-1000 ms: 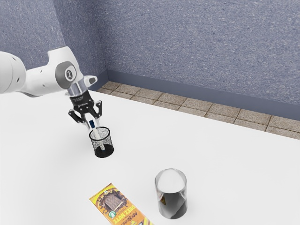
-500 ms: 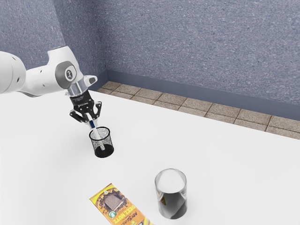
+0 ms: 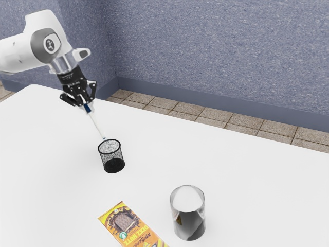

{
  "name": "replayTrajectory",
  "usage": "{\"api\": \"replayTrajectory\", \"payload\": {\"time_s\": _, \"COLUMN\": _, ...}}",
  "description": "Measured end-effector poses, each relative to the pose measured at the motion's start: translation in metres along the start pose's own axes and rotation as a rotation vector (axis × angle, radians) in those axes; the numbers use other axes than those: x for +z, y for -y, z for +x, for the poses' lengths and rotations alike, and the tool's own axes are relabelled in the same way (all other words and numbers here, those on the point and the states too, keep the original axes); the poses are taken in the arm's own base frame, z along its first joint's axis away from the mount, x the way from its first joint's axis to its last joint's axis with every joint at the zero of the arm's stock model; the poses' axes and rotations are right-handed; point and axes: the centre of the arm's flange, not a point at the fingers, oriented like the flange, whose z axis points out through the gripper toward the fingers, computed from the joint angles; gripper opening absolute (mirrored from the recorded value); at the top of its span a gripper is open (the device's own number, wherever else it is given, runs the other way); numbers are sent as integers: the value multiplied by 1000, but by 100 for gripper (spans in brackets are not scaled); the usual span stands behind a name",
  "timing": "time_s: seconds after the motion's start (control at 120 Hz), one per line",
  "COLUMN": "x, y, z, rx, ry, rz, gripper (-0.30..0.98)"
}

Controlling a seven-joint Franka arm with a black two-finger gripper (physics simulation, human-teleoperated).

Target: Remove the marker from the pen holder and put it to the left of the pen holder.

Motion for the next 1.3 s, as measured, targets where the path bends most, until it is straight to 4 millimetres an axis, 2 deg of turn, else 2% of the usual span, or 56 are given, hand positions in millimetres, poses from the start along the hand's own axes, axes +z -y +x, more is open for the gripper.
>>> {"api": "replayTrajectory", "payload": {"time_s": 0.058, "x": 1, "y": 4, "z": -6, "rx": 15, "ry": 31, "rz": 55, "gripper": -9}}
{"api": "replayTrajectory", "payload": {"time_s": 0.142, "x": 18, "y": 12, "z": -12, "rx": 57, "ry": 97, "rz": 218, "gripper": -9}}
{"api": "replayTrajectory", "payload": {"time_s": 0.225, "x": 51, "y": 17, "z": -17, "rx": 105, "ry": 192, "rz": 397, "gripper": -8}}
{"api": "replayTrajectory", "payload": {"time_s": 0.317, "x": 98, "y": 25, "z": -16, "rx": 135, "ry": 309, "rz": 534, "gripper": -8}}
{"api": "replayTrajectory", "payload": {"time_s": 0.417, "x": 123, "y": 29, "z": -8, "rx": 158, "ry": 374, "rz": 608, "gripper": -8}}
{"api": "replayTrajectory", "payload": {"time_s": 0.517, "x": 136, "y": 29, "z": 10, "rx": 183, "ry": 401, "rz": 641, "gripper": -8}}
{"api": "replayTrajectory", "payload": {"time_s": 0.667, "x": 148, "y": 34, "z": 22, "rx": 210, "ry": 440, "rz": 656, "gripper": -7}}
{"api": "replayTrajectory", "payload": {"time_s": 0.775, "x": 167, "y": 56, "z": 38, "rx": 201, "ry": 488, "rz": 652, "gripper": -7}}
{"api": "replayTrajectory", "payload": {"time_s": 0.85, "x": 179, "y": 63, "z": 45, "rx": 208, "ry": 511, "rz": 648, "gripper": -6}}
{"api": "replayTrajectory", "payload": {"time_s": 1.1, "x": 172, "y": 92, "z": 66, "rx": 217, "ry": 523, "rz": 612, "gripper": -6}}
{"api": "replayTrajectory", "payload": {"time_s": 1.3, "x": 172, "y": 95, "z": 67, "rx": 261, "ry": 546, "rz": 581, "gripper": 35}}
